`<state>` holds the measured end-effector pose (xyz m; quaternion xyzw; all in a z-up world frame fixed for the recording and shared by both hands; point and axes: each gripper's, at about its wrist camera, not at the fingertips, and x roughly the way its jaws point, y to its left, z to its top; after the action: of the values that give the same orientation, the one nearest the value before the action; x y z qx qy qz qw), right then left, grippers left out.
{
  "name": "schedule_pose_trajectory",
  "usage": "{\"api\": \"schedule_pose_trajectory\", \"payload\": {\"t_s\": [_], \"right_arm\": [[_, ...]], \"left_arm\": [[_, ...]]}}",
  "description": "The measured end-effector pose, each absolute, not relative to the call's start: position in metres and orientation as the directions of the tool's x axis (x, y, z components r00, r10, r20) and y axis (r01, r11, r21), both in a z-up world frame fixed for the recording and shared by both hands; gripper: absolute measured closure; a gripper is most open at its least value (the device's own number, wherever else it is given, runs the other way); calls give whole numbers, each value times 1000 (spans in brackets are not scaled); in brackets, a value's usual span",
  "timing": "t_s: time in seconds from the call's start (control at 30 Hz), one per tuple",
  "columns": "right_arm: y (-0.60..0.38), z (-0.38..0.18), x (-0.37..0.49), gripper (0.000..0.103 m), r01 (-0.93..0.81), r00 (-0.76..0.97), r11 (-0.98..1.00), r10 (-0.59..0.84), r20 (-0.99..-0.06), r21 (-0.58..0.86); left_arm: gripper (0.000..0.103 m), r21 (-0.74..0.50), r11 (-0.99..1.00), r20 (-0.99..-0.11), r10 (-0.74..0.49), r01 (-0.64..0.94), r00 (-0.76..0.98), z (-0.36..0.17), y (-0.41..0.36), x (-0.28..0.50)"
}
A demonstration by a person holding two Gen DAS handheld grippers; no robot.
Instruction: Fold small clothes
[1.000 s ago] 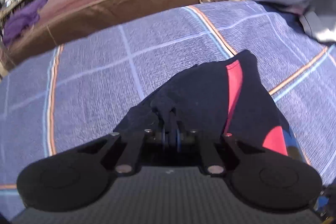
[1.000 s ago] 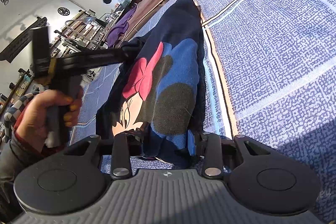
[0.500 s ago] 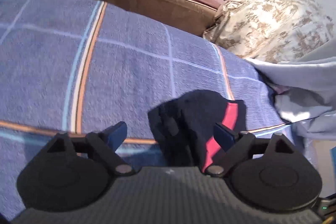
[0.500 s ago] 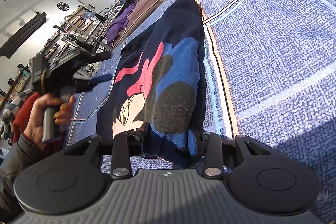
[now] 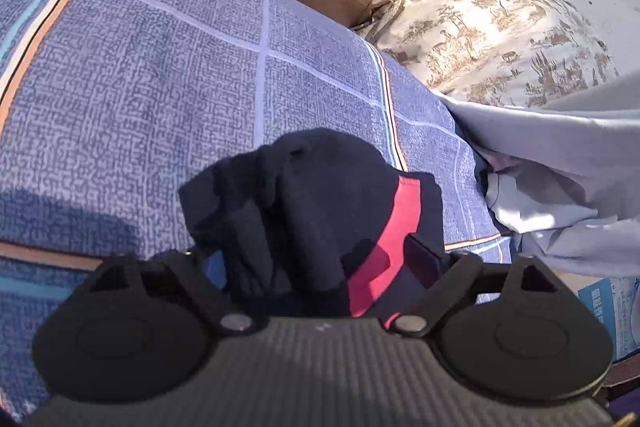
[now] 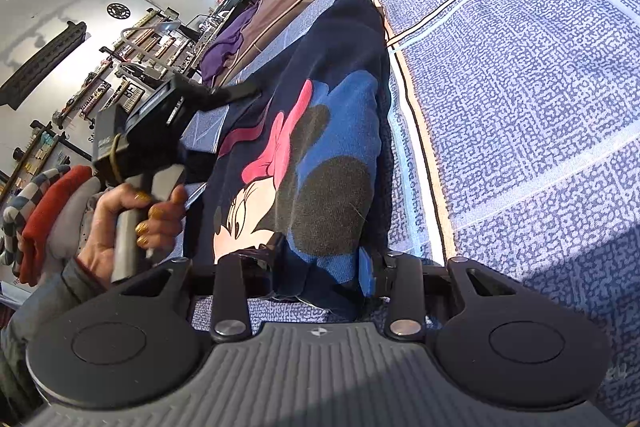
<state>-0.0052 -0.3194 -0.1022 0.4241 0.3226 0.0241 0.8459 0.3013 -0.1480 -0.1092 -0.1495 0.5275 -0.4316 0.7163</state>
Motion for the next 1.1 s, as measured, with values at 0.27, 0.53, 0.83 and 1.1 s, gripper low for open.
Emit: {"api": "schedule_pose_trajectory", "payload": {"t_s": [0.27, 0.53, 0.83, 1.1], "right_arm": [[-332, -91, -11, 51, 208, 814, 584, 342, -470, 785], [-402, 0, -107, 53, 227, 839, 700, 212, -501, 677], [-436, -24, -288, 52, 603, 738, 561, -122, -664, 567], [-431, -32, -327, 11, 711, 662, 564, -334, -671, 421]], "left_arm": [[84, -672, 558, -627, -779, 488, 28, -78, -153, 298], [84, -705, 381, -563, -813, 599, -146, -30, -252, 222], [81, -721, 328, -641, -651, 610, -407, -103, -432, 50], [45, -612, 404, -708, -662, 680, -244, -83, -407, 66]]}}
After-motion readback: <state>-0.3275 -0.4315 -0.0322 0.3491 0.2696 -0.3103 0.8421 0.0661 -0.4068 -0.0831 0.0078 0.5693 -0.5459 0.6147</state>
